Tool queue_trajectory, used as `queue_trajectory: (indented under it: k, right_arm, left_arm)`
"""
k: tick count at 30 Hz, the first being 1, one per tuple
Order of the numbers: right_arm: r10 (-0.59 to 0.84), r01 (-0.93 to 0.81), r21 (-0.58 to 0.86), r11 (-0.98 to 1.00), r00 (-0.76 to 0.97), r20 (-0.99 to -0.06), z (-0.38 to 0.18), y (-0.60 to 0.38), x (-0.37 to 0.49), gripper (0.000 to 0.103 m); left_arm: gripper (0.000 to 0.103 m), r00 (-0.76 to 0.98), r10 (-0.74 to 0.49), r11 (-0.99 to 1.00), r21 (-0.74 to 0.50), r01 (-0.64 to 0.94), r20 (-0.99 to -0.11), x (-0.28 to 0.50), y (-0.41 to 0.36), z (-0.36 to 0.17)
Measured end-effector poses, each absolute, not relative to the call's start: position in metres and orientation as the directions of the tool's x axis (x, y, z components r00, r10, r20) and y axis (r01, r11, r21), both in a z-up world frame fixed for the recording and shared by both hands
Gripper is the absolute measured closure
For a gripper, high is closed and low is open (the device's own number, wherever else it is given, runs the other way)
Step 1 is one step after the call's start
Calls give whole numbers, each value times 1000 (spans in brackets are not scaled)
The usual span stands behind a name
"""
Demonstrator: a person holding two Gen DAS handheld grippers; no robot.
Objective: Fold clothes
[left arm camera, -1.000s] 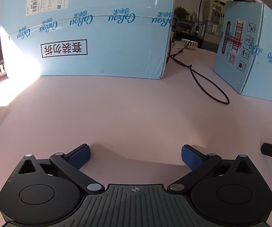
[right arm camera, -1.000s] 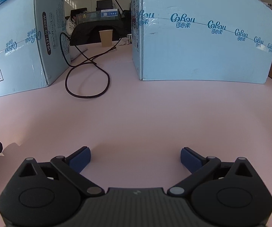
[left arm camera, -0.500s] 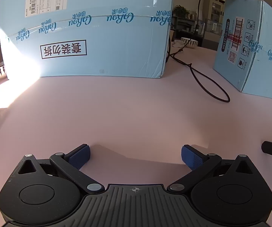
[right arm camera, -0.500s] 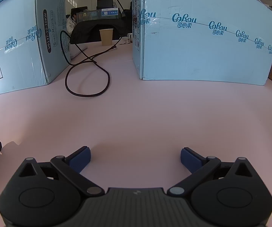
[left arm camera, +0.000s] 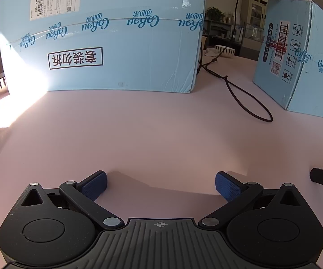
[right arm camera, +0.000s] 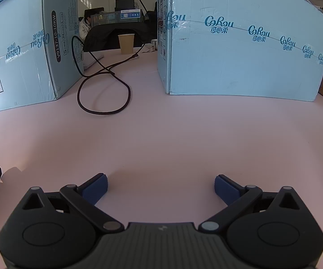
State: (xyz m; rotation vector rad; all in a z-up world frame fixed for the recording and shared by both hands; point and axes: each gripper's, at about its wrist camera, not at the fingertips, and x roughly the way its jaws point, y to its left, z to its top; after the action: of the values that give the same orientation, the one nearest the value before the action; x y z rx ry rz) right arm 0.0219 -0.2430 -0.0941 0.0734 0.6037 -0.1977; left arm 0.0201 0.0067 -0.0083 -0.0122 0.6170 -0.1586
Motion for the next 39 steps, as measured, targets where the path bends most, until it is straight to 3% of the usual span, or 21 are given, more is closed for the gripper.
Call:
queue_trajectory:
  k: [34, 39]
  right_arm:
    - [-166, 209, 10, 978, 805, -570, -95, -244, 20, 0]
    - [-167, 209, 10, 978, 805, -570, -95, -243, 20, 0]
  left_arm:
    - [0, 804, -158, 987, -70, 145, -573, 19, 9, -8]
    - [0, 800, -124, 990, -16, 142, -586, 21, 2, -8]
